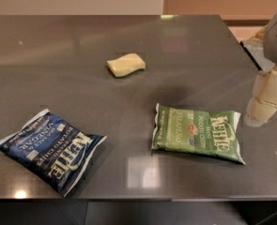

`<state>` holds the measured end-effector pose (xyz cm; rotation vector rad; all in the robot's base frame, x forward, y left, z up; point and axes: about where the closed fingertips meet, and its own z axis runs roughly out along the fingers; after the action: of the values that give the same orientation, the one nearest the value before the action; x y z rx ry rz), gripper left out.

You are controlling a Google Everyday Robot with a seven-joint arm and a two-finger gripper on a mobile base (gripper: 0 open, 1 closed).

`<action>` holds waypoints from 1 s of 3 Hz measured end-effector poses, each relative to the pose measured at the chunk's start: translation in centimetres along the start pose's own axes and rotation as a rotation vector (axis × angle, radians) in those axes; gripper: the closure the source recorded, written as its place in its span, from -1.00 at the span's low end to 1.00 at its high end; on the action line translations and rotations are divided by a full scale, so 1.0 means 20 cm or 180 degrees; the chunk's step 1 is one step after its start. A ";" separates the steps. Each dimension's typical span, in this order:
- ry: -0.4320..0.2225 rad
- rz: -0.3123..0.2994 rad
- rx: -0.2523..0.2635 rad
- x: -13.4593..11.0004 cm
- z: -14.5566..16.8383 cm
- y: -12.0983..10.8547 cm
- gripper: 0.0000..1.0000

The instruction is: Move green jalapeno chip bag near blue chip bag

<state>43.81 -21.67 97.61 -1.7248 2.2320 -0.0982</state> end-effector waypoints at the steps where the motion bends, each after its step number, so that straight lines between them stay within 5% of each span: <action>1: 0.0000 0.0000 0.0000 0.00 0.00 0.00 -1.00; 3: -0.0134 -0.0128 -0.0177 -0.06 0.16 0.01 -1.00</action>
Offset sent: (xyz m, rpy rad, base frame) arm 0.0062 0.0080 -0.0194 0.0165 0.0387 0.0560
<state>44.73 -20.01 94.74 -1.7841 2.1902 -0.0090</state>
